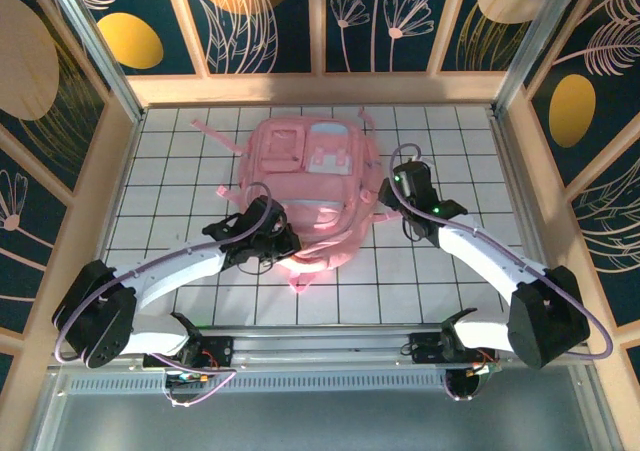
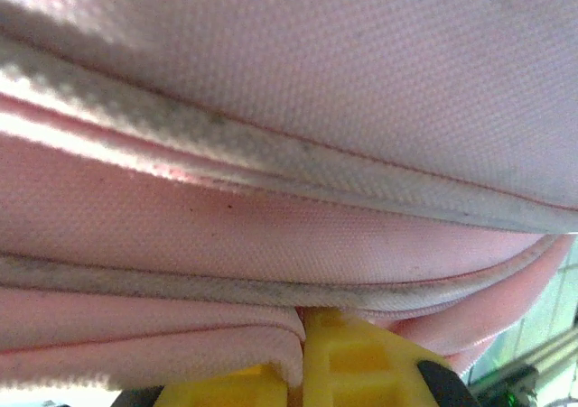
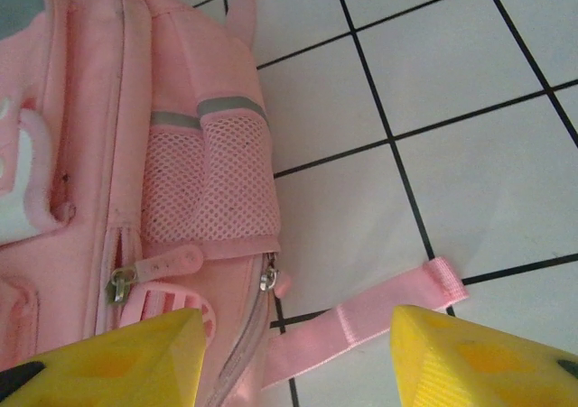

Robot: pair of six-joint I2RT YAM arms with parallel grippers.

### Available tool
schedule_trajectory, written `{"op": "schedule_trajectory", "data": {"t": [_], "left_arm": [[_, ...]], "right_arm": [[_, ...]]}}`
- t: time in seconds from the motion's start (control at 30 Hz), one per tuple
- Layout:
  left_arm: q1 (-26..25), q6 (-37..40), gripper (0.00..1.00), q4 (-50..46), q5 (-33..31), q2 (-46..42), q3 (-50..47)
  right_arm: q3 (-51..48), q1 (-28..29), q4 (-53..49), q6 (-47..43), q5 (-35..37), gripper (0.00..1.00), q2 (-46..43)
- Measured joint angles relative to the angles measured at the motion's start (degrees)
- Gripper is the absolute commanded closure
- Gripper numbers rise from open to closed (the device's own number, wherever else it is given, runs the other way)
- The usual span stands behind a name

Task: Pack the student bag
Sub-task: Zip the student bag at the top-center of the table, then reset both arms

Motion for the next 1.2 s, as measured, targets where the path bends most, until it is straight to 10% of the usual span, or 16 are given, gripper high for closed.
{"op": "schedule_trajectory", "data": {"t": [0.53,0.6,0.67,0.8,1.0,1.2], "left_arm": [[-3.78,-0.24,0.57,6.08,10.99,-0.72,-1.53],[-3.78,1.46,0.48,4.85,10.97,-1.07,-0.74],[-3.85,4.44,0.02,2.38,10.14,-1.95,0.83],[-4.04,11.61,0.01,-0.52,8.55,-7.37,3.89],[-4.04,23.98,0.01,-3.69,-0.7,-11.96,16.31],[-3.37,36.39,0.01,2.73,-25.35,-16.28,17.92]], "right_arm": [[-4.87,-1.18,2.95,-0.11,-2.25,0.37,-5.9],[-5.03,-1.25,3.08,-0.76,-2.95,0.12,-7.8],[-5.05,-1.33,3.85,-1.57,-4.0,0.01,-10.12],[-4.81,-1.33,4.7,-4.09,-6.58,0.01,-14.95],[0.15,-1.38,3.87,-7.19,-4.68,0.01,-19.5],[5.75,-2.86,6.12,-12.37,3.32,0.01,-21.57]]}}
